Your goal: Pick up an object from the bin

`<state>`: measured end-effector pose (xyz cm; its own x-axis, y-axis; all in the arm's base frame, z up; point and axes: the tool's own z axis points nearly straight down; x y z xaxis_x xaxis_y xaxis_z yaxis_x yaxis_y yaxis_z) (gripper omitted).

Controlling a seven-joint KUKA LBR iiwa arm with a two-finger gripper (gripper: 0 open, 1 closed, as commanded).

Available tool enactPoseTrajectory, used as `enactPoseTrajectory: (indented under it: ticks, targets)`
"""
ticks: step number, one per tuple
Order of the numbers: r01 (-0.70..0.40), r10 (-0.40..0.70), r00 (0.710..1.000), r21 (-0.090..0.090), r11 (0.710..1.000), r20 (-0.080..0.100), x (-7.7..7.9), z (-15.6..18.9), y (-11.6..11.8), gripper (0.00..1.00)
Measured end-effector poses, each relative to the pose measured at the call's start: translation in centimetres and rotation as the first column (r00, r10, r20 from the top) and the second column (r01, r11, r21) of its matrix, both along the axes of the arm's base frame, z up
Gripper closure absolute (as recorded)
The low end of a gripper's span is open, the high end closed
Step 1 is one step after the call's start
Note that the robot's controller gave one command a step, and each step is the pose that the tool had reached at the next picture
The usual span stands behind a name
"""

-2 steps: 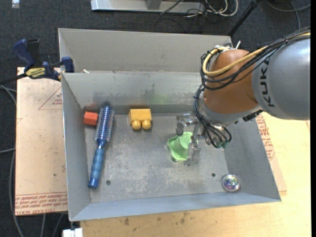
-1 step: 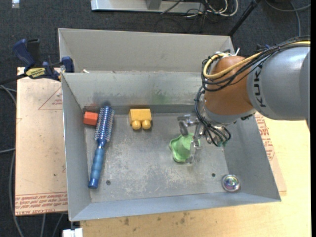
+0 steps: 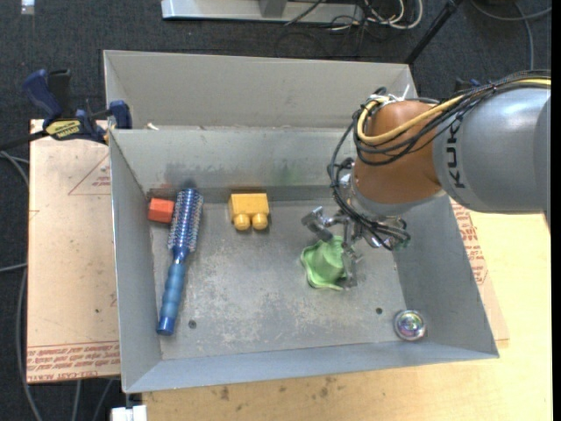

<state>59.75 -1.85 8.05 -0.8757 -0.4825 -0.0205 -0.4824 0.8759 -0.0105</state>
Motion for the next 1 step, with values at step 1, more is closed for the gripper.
enactPoseTrajectory:
  ticks: [1]
  targets:
    - [0.001, -0.001, 1.000, 0.000, 1.000, -0.001, 0.05, 0.16, 0.02, 1.00]
